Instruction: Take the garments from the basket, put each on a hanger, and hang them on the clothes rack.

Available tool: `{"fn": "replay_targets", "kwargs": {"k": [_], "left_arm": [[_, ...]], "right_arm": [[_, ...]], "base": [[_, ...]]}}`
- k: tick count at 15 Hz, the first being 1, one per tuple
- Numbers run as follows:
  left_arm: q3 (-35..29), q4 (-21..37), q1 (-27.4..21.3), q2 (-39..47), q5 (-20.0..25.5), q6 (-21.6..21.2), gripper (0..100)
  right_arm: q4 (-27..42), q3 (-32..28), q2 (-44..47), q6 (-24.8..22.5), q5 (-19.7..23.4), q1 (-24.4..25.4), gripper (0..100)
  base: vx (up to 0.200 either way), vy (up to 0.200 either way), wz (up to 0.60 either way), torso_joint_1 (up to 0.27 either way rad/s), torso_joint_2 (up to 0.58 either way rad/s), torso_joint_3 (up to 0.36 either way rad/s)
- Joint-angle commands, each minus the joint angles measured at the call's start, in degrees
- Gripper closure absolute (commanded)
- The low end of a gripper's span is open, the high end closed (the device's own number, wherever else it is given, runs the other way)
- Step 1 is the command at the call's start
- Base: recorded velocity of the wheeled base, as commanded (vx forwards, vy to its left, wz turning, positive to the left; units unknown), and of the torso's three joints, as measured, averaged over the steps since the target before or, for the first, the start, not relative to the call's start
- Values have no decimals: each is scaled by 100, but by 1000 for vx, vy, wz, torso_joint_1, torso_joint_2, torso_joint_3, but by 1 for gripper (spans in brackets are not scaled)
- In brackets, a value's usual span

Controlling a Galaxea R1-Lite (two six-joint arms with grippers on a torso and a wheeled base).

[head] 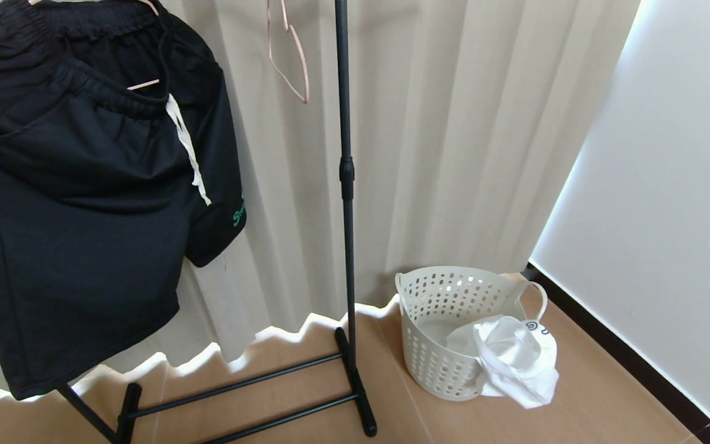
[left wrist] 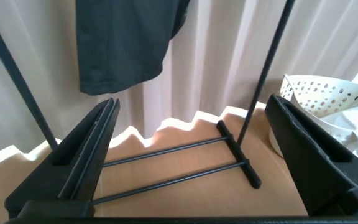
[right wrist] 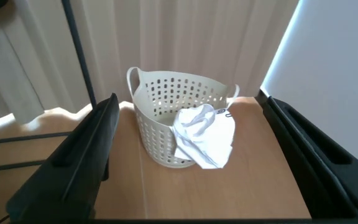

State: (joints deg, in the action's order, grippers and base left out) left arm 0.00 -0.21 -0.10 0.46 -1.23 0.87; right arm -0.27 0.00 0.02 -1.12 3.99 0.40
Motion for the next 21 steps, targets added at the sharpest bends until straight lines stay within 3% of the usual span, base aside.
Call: {"fn": "replay_targets", "kwargs": {"k": [1,7,10,16,21], "left_arm": [[0,-6,1,6,0,1,0],[0,-6,1,6,0,1,0],[0,3,1,15,0,1,0],[0,-6,1,6,0,1,0],[0,-6,1,6,0,1,0]], "right_arm": [[0,0,-2,-2,-3,4,0],[0,0,-2,-2,-3,4,0],[0,0,-2,-11,-3,4,0],[0,0,-2,-20,-3,4,0],[0,0,-2,-20,-3,4,0]], "base": [[0,-200,0,-7,-2,12],[33,-200,0,4,4,5],[200,0,-600,1,1,7],[200,0,0,3,1,2],[0,200,0,7,1,6]]}}
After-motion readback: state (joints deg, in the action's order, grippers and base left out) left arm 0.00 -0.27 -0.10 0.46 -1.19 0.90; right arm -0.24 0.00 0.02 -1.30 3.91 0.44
